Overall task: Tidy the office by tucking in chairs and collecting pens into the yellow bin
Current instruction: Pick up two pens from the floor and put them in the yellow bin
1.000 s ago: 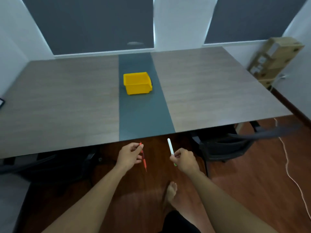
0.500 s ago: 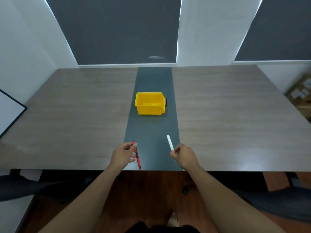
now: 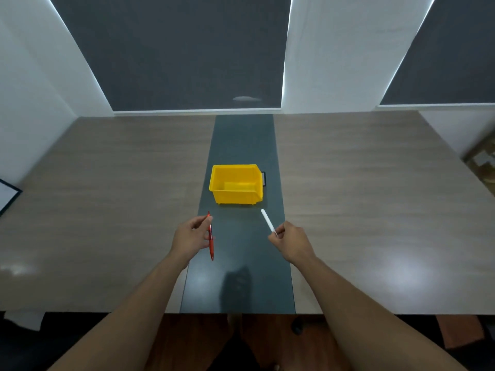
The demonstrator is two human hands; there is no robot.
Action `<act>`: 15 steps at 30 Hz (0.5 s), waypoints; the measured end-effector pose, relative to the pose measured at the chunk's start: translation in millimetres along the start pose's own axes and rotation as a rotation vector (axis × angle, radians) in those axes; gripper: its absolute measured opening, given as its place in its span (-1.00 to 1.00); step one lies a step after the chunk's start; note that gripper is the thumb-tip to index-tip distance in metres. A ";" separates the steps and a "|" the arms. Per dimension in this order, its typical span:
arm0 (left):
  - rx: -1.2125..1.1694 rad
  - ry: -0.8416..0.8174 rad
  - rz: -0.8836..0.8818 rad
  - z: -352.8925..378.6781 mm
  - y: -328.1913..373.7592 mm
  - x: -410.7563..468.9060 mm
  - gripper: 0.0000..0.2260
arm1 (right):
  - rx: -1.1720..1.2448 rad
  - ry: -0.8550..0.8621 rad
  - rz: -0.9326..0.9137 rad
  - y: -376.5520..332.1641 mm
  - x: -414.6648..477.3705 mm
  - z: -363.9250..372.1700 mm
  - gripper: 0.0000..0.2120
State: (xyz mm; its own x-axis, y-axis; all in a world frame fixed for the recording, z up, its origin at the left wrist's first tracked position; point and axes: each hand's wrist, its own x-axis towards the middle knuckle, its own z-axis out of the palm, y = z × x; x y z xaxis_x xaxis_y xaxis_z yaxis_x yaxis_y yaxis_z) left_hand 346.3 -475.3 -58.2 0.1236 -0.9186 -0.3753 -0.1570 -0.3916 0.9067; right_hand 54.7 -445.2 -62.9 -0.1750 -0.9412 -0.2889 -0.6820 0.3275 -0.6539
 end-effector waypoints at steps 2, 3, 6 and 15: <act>-0.005 -0.023 0.001 1.5 10.8 26.1 -0.73 | -0.001 0.006 -0.001 -10.7 21.6 0.9 -0.86; -0.010 -0.039 0.000 2.1 16.6 38.2 -0.73 | -0.005 0.013 -0.001 -16.5 32.7 1.3 -0.86; -0.004 -0.082 -0.004 3.3 31.4 76.1 -0.74 | -0.017 0.033 0.007 -31.5 67.5 1.9 -0.86; 0.111 -0.139 -0.090 -2.8 56.8 225.6 -0.72 | -0.042 0.023 0.054 -76.6 183.4 34.5 -0.84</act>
State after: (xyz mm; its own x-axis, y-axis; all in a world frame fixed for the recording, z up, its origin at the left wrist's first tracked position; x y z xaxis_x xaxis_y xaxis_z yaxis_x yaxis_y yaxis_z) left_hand 368.0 -704.7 -90.8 0.0071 -0.8754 -0.4834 -0.2592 -0.4685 0.8446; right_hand 99.4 -640.1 -89.9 -0.2287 -0.9240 -0.3064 -0.6999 0.3749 -0.6080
